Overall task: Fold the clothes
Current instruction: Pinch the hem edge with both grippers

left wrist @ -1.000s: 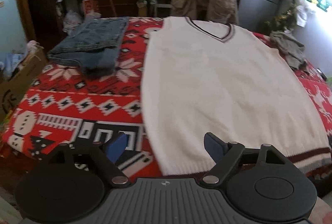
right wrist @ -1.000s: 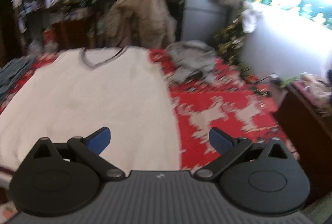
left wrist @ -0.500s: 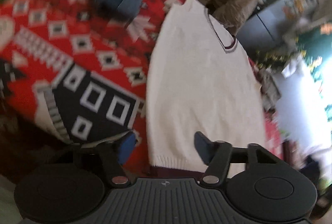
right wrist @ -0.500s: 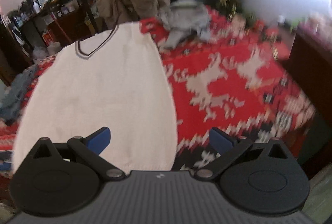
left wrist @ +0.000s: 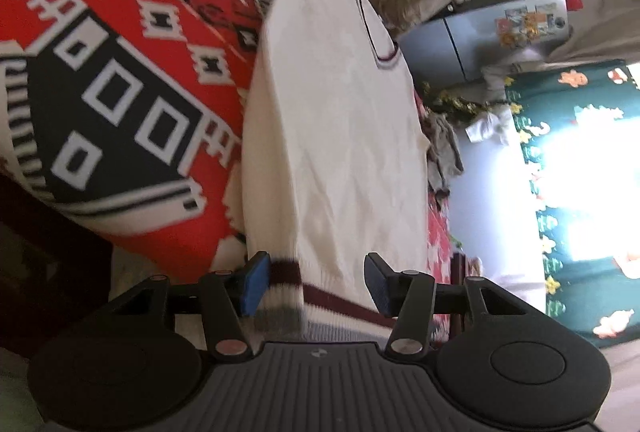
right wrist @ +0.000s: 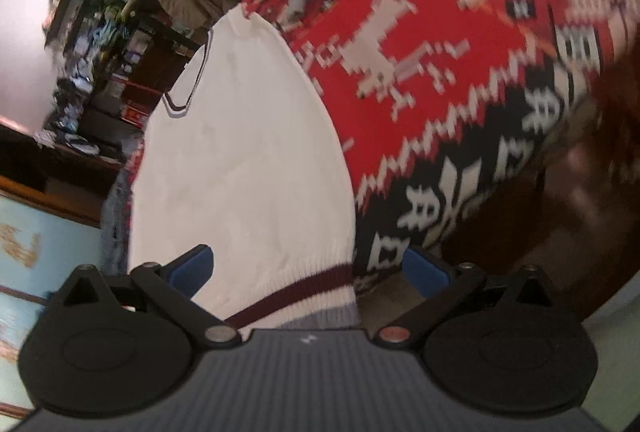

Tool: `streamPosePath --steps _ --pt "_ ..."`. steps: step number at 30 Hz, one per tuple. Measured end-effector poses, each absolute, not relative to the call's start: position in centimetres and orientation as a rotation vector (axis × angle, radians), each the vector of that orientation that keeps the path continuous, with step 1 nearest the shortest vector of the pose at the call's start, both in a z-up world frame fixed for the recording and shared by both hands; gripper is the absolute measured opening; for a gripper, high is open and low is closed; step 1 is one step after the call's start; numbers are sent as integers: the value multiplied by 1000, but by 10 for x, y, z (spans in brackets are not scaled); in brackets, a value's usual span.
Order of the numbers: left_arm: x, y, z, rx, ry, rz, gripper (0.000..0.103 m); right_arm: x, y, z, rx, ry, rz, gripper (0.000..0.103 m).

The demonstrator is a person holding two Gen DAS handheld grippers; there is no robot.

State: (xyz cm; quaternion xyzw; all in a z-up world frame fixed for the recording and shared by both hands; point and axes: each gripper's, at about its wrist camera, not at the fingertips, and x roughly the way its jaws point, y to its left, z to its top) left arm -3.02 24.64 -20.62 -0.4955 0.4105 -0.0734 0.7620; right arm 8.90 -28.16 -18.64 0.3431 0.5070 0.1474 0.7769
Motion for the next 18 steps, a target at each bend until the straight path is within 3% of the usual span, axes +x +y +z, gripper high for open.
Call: streamPosePath --steps 8,11,12,17,18 --pt "-28 246 -200 -978 952 -89 43 88 -285 -203 826 1125 319 102" --pt "-20 237 -204 -942 1013 -80 16 89 -281 -204 831 1126 333 99" --pt "-18 235 -205 -932 1026 -65 11 89 -281 -204 837 1127 338 94" --pt "-17 234 -207 -925 1024 -36 7 93 -280 -211 855 1133 334 73" --pt "-18 234 -208 -923 1022 -34 7 93 -278 -214 852 1144 336 64"
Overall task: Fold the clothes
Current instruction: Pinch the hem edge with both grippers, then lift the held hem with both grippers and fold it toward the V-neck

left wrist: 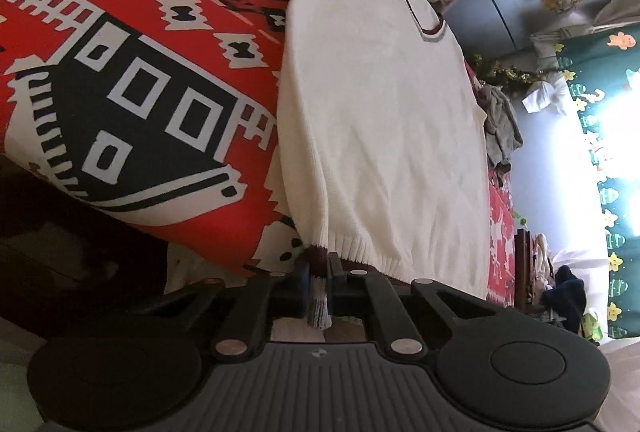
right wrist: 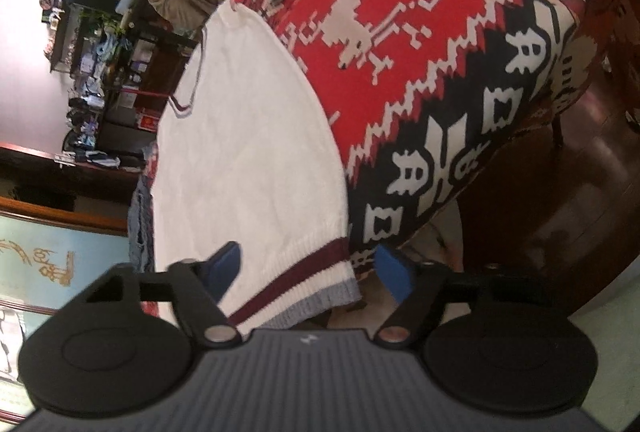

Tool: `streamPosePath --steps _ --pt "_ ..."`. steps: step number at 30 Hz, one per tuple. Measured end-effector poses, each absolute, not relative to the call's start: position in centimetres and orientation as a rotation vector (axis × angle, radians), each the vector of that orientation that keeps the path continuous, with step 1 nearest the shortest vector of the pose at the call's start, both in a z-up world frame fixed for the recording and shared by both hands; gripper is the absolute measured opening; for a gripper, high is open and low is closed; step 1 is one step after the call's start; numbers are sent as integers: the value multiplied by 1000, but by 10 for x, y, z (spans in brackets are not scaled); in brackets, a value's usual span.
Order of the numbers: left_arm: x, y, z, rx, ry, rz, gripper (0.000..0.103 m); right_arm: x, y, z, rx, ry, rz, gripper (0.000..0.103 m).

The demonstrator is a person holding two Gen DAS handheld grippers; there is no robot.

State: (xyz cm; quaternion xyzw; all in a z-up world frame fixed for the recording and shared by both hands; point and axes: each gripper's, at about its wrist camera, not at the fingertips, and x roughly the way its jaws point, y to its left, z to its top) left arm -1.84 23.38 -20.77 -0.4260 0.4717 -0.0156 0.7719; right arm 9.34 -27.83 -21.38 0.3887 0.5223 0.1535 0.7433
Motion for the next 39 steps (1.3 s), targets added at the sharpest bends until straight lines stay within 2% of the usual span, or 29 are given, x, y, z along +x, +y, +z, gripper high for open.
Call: streamPosePath --steps 3,5,6,7,11,14,15,20,22,23,24,25,29,34,39 --pt "-22 235 -208 -931 1016 -30 7 95 -275 -226 857 1182 351 42" --pt "-24 236 -207 -939 1015 -27 7 99 -270 -236 865 1209 347 39" --pt "-24 237 -206 -939 1014 -24 7 100 -268 -239 878 1218 347 26" --pt "-24 237 -205 -937 1012 -21 7 102 -267 -241 899 1218 356 20" --pt "-26 240 -203 -947 1003 -23 7 107 -262 -236 955 1176 424 17" --pt "-22 236 -204 -923 1011 -28 10 115 -259 -233 941 1160 424 24" --pt "-21 235 -203 -920 1014 -34 13 119 -257 -233 929 1161 411 30" --pt "-14 230 -201 -906 1018 -43 17 133 -248 -238 933 1156 391 32" --pt "-14 231 -201 -914 1024 -31 16 135 -242 -236 907 1154 377 29" --pt "-14 231 -201 -914 1025 -13 11 135 -240 -234 888 1155 362 24" --pt "-15 232 -201 -912 1025 12 6 133 -238 -231 867 1157 334 14" --pt "-16 232 -199 -905 1021 36 6 133 -236 -228 855 1159 299 8" --pt "-23 234 -184 -834 995 118 6 133 -232 -220 876 1135 204 6" --pt "-42 247 -149 -772 949 152 6 129 -239 -180 820 1001 180 6" --pt "-46 252 -142 -793 947 197 6 136 -242 -186 819 1055 138 6"
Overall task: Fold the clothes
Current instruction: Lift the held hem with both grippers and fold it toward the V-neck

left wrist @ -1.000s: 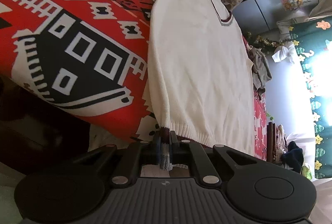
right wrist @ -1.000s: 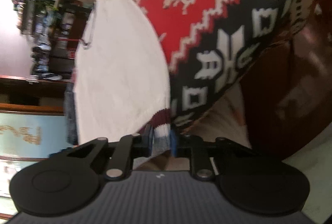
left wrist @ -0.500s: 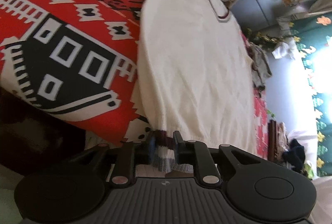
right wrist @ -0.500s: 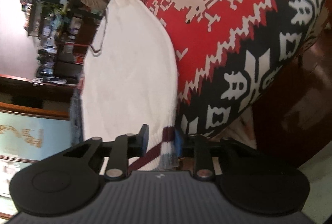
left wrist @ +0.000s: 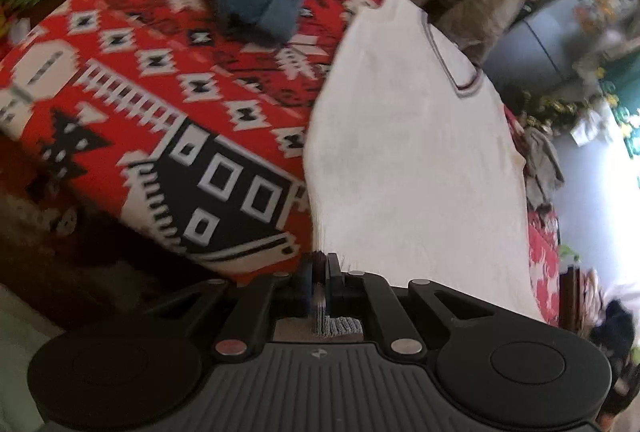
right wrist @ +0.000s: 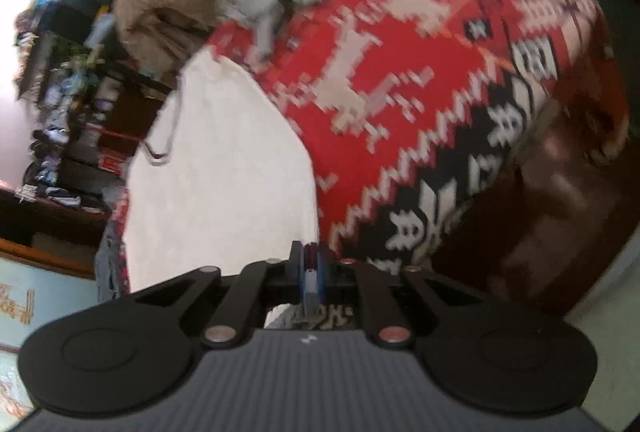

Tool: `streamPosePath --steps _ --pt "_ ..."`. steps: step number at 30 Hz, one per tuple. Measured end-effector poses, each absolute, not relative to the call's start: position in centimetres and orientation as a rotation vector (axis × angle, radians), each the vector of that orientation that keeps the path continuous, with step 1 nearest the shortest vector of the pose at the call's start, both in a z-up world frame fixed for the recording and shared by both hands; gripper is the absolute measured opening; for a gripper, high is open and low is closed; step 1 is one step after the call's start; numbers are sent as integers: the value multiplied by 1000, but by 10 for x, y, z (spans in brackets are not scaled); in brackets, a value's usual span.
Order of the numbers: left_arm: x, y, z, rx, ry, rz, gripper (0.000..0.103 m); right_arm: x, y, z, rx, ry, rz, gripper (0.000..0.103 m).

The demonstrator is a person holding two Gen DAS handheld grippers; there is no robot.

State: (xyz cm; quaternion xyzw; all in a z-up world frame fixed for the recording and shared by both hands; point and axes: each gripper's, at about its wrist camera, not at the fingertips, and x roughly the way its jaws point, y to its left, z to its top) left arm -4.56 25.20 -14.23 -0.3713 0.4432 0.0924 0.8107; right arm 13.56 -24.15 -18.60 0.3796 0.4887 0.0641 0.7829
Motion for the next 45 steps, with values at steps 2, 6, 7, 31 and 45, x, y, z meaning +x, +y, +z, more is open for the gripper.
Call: streamPosePath --steps 2,6,7,31,45 --pt "-56 249 -126 -765 913 183 6 125 -250 -180 843 1033 150 5" --pt "-80 245 -107 -789 901 145 6 99 -270 -159 850 992 183 5" --pt "-86 240 -108 -781 913 147 6 91 -273 -154 844 992 181 5" --pt "46 278 -143 -847 924 187 6 175 -257 -135 779 1074 130 6" --pt "138 291 -169 -786 959 242 28 283 -215 -194 722 1151 109 12"
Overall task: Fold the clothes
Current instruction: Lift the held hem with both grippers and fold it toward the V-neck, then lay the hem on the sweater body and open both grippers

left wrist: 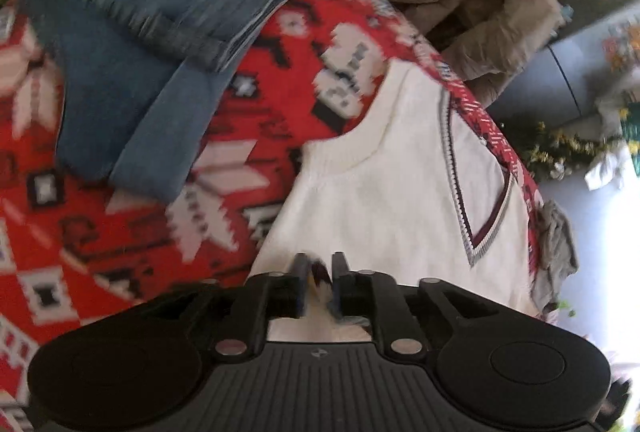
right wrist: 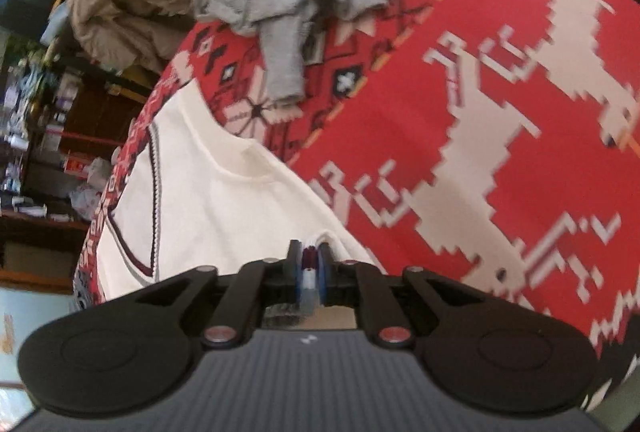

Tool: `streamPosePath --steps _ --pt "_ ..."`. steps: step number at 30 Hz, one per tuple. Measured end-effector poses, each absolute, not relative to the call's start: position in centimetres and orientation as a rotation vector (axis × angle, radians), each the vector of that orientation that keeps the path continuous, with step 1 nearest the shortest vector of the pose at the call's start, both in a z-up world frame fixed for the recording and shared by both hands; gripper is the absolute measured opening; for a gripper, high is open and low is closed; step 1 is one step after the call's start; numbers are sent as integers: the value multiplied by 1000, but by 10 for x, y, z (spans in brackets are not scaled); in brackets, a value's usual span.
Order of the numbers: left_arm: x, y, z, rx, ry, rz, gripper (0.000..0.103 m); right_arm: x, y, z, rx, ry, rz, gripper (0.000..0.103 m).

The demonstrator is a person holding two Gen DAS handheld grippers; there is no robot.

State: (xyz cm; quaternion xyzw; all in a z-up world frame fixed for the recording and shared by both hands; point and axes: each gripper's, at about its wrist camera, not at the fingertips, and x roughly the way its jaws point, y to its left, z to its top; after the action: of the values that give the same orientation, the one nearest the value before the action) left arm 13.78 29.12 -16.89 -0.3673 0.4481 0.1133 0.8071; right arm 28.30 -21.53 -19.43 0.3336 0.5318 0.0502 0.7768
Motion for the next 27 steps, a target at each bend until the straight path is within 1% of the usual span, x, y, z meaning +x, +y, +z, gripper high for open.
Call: streamPosePath --steps 1,2,3,4,5,6,7,11,12,14,16,20,22,23,24,26,27 --pt "137 288 -162 -729 940 257 35 283 -213 -191 700 1138 126 18" --pt "135 284 -156 -677 921 258 43 283 -212 -188 686 1120 143 20" --pt "133 282 -150 -638 903 244 46 282 -210 -183 668 1097 154 28" --pt "132 280 -147 -610 890 229 47 279 -210 -178 637 1063 151 43" --pt "130 279 -143 -585 882 214 47 277 -209 -171 595 1024 151 49" --pt "129 276 -141 -553 874 201 47 274 -210 -164 556 990 166 58" --pt "128 273 -140 -516 867 190 47 272 -210 -158 517 955 181 61" --pt "132 256 -142 -345 862 126 47 264 -203 -139 338 872 316 60" --pt "134 250 -143 -298 862 102 45 263 -197 -136 277 863 356 60" --pt "138 241 -148 -214 874 66 44 261 -181 -135 123 855 419 56" --pt "143 233 -153 -138 885 39 43 263 -168 -140 19 864 474 49" --pt "153 227 -162 -56 897 13 41 272 -155 -157 -57 892 518 45" --pt "158 228 -166 -57 910 -7 36 278 -151 -165 -75 902 528 44" --pt "161 228 -168 -63 921 -11 31 280 -150 -168 -76 908 533 44" --pt "164 228 -170 -74 938 -16 21 282 -150 -171 -69 918 538 44" --pt "166 229 -172 -105 959 -25 14 287 -151 -177 -56 937 547 31" --pt "166 229 -171 -118 961 -19 7 289 -151 -180 -49 946 552 17"
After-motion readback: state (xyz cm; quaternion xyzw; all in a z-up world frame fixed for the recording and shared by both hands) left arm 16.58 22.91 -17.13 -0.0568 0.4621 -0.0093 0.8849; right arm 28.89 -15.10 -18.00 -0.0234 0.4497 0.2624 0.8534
